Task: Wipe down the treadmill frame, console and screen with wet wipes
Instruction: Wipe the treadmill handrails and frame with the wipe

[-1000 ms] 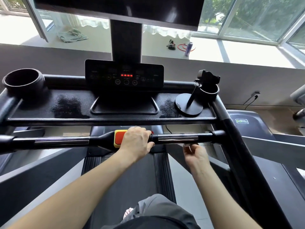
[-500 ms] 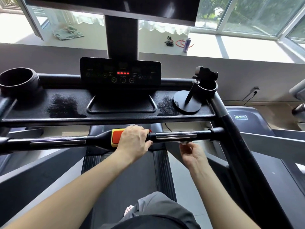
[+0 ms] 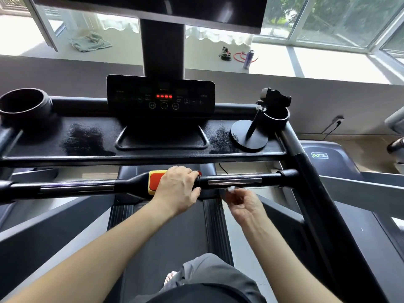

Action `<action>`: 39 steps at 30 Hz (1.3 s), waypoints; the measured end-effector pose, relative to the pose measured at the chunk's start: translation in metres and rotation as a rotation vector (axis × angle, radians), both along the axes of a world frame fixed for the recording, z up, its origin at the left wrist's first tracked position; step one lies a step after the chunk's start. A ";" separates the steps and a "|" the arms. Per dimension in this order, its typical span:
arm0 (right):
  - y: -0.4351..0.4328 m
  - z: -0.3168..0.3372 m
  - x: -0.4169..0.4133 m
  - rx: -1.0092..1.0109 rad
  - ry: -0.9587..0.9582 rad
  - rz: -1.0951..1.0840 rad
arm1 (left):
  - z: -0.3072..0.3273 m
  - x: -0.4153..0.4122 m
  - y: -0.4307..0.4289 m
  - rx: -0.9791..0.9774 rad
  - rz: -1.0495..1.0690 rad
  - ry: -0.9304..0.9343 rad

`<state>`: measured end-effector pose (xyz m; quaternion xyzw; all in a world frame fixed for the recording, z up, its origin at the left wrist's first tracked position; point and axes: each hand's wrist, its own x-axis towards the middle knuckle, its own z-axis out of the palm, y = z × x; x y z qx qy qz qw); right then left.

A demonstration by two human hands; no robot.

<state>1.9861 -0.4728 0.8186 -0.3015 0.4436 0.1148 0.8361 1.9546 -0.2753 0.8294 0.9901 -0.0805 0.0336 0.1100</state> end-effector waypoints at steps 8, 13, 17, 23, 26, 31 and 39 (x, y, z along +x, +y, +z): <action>0.065 -0.001 -0.019 0.035 -0.039 0.216 | 0.004 -0.003 0.006 -0.022 -0.063 0.010; 0.030 0.001 -0.010 -0.194 -0.015 0.032 | 0.005 -0.004 0.006 -0.050 -0.055 0.033; 0.039 0.006 -0.017 -0.196 -0.069 0.070 | 0.005 -0.004 0.005 -0.041 -0.052 0.025; 0.067 0.010 -0.031 -0.203 -0.158 0.103 | 0.012 -0.004 0.005 -0.059 -0.037 0.096; 0.033 0.011 -0.023 -0.444 -0.274 -0.003 | 0.013 -0.002 0.006 -0.067 -0.028 0.136; 0.045 0.003 -0.026 -1.438 -0.832 0.405 | 0.017 0.000 0.006 -0.093 -0.012 0.160; 0.011 0.001 0.006 -1.866 -0.921 0.566 | 0.019 -0.003 0.004 -0.116 0.008 0.143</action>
